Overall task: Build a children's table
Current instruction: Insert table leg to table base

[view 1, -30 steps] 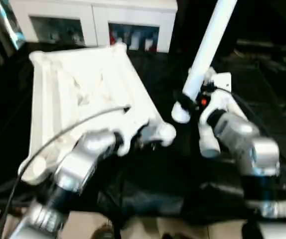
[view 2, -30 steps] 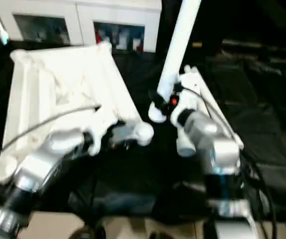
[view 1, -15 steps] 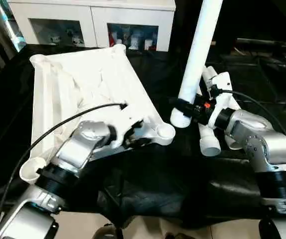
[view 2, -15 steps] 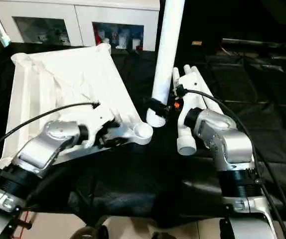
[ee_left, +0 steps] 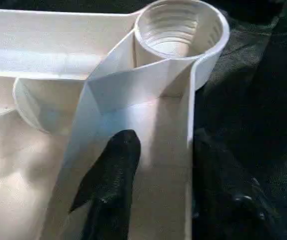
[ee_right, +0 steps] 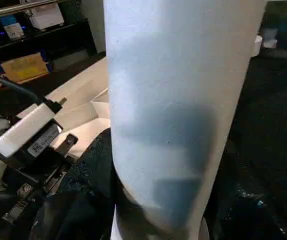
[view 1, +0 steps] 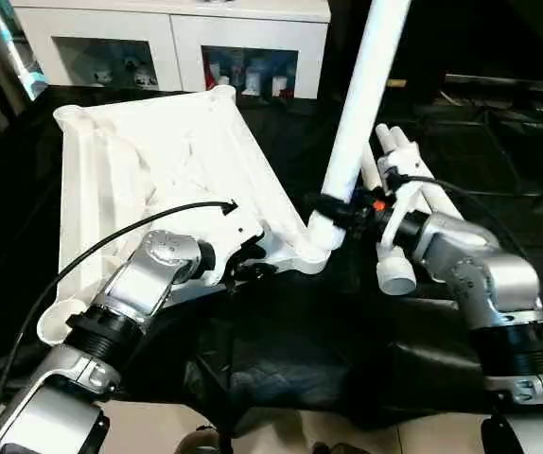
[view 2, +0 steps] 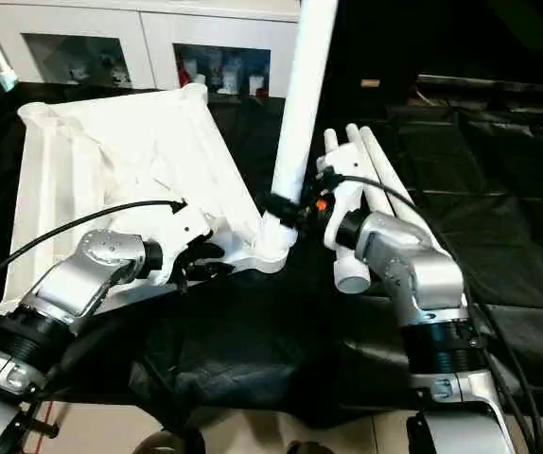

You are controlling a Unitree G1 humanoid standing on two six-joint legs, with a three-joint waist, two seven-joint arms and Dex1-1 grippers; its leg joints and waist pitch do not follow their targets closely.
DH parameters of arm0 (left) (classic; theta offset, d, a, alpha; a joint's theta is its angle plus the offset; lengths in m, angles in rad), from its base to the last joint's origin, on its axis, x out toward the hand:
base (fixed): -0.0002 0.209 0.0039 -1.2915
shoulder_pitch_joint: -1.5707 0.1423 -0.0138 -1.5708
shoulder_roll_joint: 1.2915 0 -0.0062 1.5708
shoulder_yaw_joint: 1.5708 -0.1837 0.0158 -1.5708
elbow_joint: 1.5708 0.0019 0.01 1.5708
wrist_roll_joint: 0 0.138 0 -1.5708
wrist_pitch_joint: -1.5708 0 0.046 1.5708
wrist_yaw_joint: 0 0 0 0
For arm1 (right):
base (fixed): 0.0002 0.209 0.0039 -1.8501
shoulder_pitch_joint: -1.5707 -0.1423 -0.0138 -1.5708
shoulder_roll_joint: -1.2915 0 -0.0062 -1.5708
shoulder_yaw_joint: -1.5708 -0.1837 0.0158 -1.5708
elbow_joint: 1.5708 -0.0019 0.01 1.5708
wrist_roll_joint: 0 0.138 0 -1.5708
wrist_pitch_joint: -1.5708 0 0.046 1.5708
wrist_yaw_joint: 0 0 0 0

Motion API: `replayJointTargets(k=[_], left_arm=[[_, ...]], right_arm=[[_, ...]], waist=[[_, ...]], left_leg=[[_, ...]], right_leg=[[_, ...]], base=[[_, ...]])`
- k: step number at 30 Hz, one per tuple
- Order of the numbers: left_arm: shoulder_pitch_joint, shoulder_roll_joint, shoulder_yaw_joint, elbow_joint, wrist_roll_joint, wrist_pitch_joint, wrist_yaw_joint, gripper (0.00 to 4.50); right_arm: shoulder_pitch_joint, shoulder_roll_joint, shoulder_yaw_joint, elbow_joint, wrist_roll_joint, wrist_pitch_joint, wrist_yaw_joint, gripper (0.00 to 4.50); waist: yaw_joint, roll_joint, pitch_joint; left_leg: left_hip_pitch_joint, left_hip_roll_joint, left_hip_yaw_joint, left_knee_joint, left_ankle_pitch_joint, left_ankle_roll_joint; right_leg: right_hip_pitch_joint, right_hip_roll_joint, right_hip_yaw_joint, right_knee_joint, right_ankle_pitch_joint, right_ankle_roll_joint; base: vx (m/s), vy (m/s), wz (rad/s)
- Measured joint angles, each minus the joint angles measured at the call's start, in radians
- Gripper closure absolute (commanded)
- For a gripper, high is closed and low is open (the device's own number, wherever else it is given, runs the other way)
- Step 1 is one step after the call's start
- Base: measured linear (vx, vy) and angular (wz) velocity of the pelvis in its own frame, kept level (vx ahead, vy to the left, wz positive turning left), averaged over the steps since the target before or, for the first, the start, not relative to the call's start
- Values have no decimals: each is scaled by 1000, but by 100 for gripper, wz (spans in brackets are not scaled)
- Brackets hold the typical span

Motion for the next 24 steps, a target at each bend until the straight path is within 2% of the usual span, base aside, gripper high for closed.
replayJointTargets(k=[3,7,8,11,14,17,18,24], left_arm=[[2,11,0,-7,-7,3,-22,333],[20,22,13,-34,-19,14,-52,349],[24,23,20,-38,-24,15,-54,375],[36,21,25,-57,-38,14,-66,383],[51,14,26,-87,-39,11,-63,420],[55,14,28,-94,-36,11,-54,427],[56,14,29,-94,-35,11,-53,439],[68,15,38,-109,-30,12,-53,439]], right_arm=[[-3,4,4,25,-7,-12,3,260],[-26,11,17,89,-42,-52,5,260],[-36,17,22,108,-46,-62,4,260],[-46,35,39,135,-53,-82,5,260],[-48,38,53,160,-63,-89,15,260],[-48,38,71,177,-77,-94,34,260],[-48,37,75,182,-83,-96,34,260],[-69,29,77,228,-97,-138,35,260]], waist=[[-2,-1,0],[-4,-2,1],[-6,-3,1],[-2,-8,2],[2,-16,7],[3,-21,7],[2,-21,7],[1,-21,7]], left_leg=[[0,0,0,0,0,0],[-1,0,1,-1,0,0],[-1,0,1,-1,0,0],[-1,0,1,-2,0,0],[-1,0,2,-2,0,0],[-1,0,2,-2,0,0],[-1,0,2,-2,0,0],[-1,0,3,-2,0,0]], right_leg=[[0,0,0,0,0,0],[-1,0,1,-1,0,0],[-1,0,0,-1,-1,0],[-1,0,0,-1,-2,-1],[-1,0,0,-2,-2,-1],[-1,0,0,-2,-2,-1],[-1,0,1,-2,-2,-1],[-2,0,1,-2,-2,-1]], base=[[0,0,0],[0,0,0],[0,0,0],[0,0,0],[0,0,0],[0,0,0],[0,0,0],[0,0,0]])
